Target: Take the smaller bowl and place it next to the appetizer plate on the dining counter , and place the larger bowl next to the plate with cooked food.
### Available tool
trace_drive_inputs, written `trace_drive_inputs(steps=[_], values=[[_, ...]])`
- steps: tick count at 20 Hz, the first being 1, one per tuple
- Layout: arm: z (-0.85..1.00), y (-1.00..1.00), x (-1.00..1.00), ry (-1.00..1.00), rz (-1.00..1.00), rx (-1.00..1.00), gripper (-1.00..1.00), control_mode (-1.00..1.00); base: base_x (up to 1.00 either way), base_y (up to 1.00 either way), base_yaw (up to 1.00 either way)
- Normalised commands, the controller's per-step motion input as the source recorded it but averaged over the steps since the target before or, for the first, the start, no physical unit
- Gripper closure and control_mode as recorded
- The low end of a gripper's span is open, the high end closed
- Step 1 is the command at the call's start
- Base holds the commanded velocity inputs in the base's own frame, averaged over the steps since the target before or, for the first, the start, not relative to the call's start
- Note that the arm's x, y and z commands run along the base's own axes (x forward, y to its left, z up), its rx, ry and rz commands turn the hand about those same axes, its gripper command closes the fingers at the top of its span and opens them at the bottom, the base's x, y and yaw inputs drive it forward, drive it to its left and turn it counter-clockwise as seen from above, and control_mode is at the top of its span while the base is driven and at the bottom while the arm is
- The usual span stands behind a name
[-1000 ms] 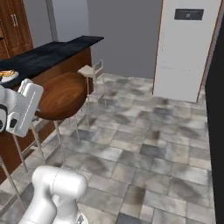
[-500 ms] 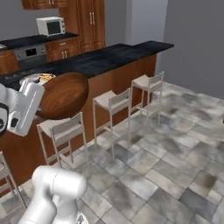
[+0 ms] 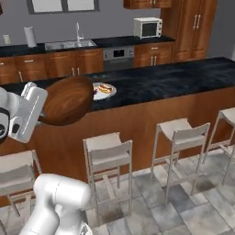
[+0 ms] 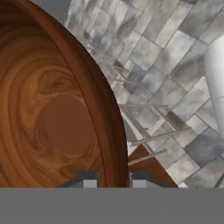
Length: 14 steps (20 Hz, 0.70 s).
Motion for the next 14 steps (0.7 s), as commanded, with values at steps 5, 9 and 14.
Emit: trace_drive_inputs(steps=[5,9,14], values=[[0.00,0.00,0.00,0.00,0.00,0.00,1.00,1.00,0.63,-0.10,0.73],[0.00,0.00,0.00,0.00,0.00,0.00,1.00,1.00,0.71,-0.37,0.49],[0.00,0.00,0.00,0.00,0.00,0.00,1.00,1.00,0.80,-0.38,0.24]])
